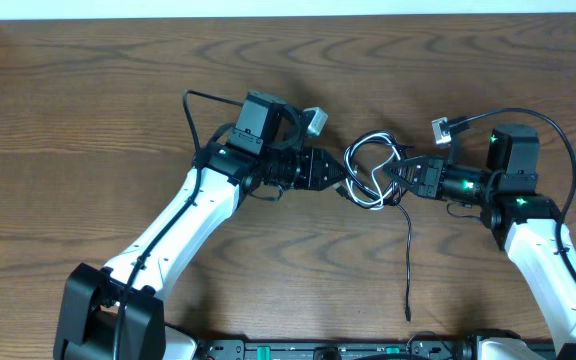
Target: Untangle cables
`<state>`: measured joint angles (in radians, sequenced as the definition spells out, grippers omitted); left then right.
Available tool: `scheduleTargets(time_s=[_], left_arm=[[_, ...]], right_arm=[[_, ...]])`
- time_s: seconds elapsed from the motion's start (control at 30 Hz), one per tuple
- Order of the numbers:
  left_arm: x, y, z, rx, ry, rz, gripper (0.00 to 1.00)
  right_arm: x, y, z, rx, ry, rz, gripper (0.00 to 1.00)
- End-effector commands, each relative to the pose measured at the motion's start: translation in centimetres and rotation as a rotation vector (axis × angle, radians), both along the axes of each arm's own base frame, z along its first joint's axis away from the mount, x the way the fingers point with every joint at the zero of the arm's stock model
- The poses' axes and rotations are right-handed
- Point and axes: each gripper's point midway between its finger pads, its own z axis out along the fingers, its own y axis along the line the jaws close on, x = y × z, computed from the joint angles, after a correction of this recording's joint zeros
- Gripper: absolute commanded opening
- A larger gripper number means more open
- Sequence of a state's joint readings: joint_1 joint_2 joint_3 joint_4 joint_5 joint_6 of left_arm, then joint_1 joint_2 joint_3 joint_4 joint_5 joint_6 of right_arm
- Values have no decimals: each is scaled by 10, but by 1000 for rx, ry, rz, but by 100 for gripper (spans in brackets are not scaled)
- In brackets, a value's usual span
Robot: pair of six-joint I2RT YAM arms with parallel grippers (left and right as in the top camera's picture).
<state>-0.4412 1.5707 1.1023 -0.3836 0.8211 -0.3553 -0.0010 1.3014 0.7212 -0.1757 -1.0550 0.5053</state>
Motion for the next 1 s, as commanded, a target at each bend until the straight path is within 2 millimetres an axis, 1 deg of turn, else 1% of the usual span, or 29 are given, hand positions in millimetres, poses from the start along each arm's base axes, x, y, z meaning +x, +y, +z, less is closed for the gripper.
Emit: scheduleTargets(time_s=[0.0,0.07,0.13,0.23,0.3,0.37,0.47,0.6,0.73,0.83,0.97], left_arm=[[-3,1,-6,34,4,6,36],[-5,1,-14,66,2,13,37],[-3,3,-22,114,-13,33,42],[-1,-2,-23,129,-47,35,45],[1,-5,-25,145,-51,62,45],[5,-2,-32,186,-37,117,45],[2,-8,-42,214,-22,116,45],[-1,-12,-58,250,-5,104,42],[3,-19,-66,241,-7,103,42],[9,-24,-68,228,-21,108,30],[14,-28,-71,215,-27,117,29]], right_arm=[[0,0,8,15,-25,13,1],[0,0,9,16,-25,14,1],[0,0,9,18,-26,16,1],[0,0,9,18,-25,16,1],[0,0,9,19,-25,16,1],[-1,1,9,22,-25,20,1],[-2,1,10,26,-25,25,1],[-2,2,11,31,-28,30,1],[-2,2,11,31,-28,30,1],[-3,2,12,34,-28,33,1],[-3,2,12,36,-28,35,1]])
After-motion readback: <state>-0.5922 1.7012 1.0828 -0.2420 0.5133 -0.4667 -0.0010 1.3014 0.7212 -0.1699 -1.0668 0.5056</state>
